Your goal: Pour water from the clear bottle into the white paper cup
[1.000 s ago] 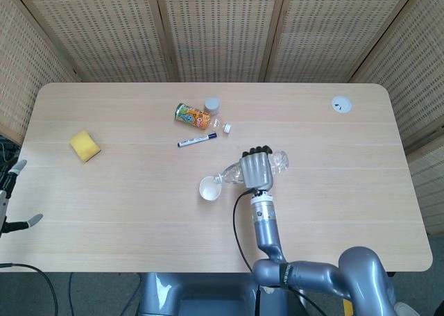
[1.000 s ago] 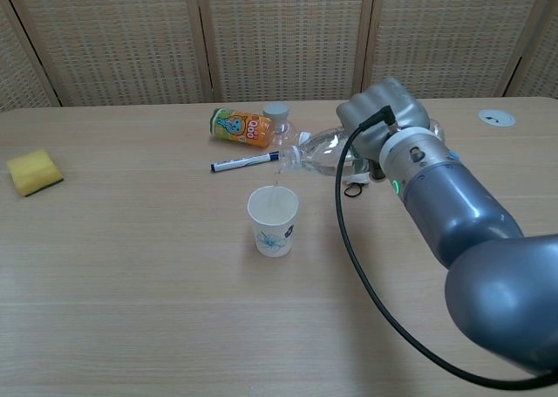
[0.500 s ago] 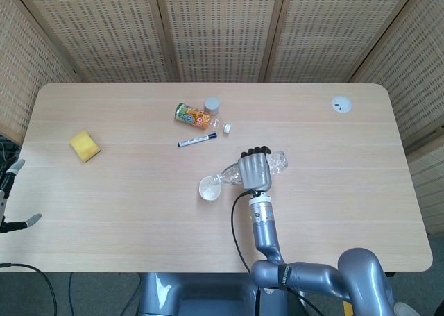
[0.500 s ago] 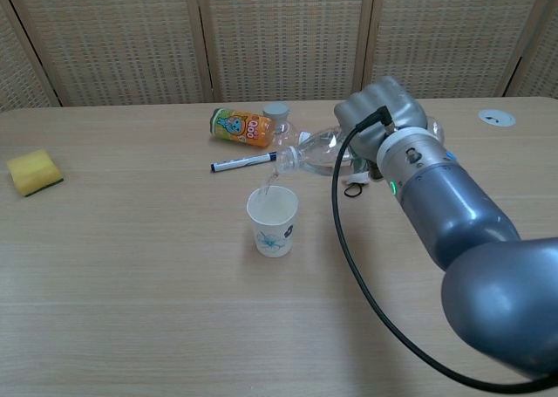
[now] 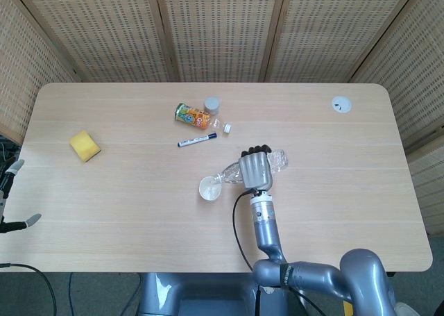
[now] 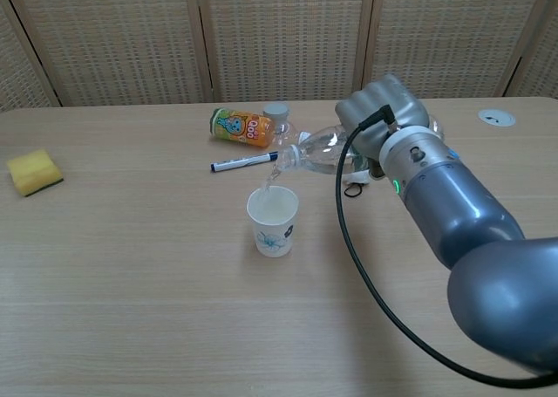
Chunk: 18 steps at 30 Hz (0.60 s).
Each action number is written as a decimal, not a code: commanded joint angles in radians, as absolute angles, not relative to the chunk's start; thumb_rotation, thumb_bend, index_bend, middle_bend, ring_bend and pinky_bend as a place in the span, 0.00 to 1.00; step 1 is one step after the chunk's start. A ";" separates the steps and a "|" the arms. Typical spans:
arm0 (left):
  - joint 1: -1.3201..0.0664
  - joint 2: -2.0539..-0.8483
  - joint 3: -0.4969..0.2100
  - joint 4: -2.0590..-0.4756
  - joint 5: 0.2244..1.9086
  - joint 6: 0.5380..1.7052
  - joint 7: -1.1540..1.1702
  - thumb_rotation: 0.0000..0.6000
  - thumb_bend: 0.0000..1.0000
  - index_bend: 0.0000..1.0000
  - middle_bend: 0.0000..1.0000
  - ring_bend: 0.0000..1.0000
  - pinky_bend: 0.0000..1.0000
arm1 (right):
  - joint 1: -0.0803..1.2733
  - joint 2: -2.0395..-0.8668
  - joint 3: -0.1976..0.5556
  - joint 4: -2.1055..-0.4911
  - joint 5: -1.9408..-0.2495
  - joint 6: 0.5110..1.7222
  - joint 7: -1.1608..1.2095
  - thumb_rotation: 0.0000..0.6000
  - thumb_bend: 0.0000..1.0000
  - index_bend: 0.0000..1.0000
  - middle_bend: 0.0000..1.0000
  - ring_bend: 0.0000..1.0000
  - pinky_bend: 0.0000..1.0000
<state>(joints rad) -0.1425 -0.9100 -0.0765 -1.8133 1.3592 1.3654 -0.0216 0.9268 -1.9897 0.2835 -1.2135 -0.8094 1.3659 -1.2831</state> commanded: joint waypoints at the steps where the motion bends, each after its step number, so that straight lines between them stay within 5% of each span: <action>1: -0.143 -0.909 -0.077 -1.813 1.358 1.364 -0.022 1.00 0.00 0.00 0.00 0.00 0.00 | 0.914 -1.975 0.280 -1.215 -0.839 1.339 -1.217 1.00 0.96 0.57 0.60 0.64 0.75; 18: -0.146 -0.913 -0.073 -1.816 1.360 1.359 -0.008 1.00 0.00 0.00 0.00 0.00 0.00 | 0.782 -1.833 0.360 -1.357 -0.863 1.216 -0.740 1.00 0.96 0.57 0.60 0.64 0.75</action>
<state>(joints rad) -0.1455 -0.9123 -0.0728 -1.8161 1.3595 1.3592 -0.0081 0.8190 -1.8730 0.3390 -1.3253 -0.8570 1.2382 -0.8230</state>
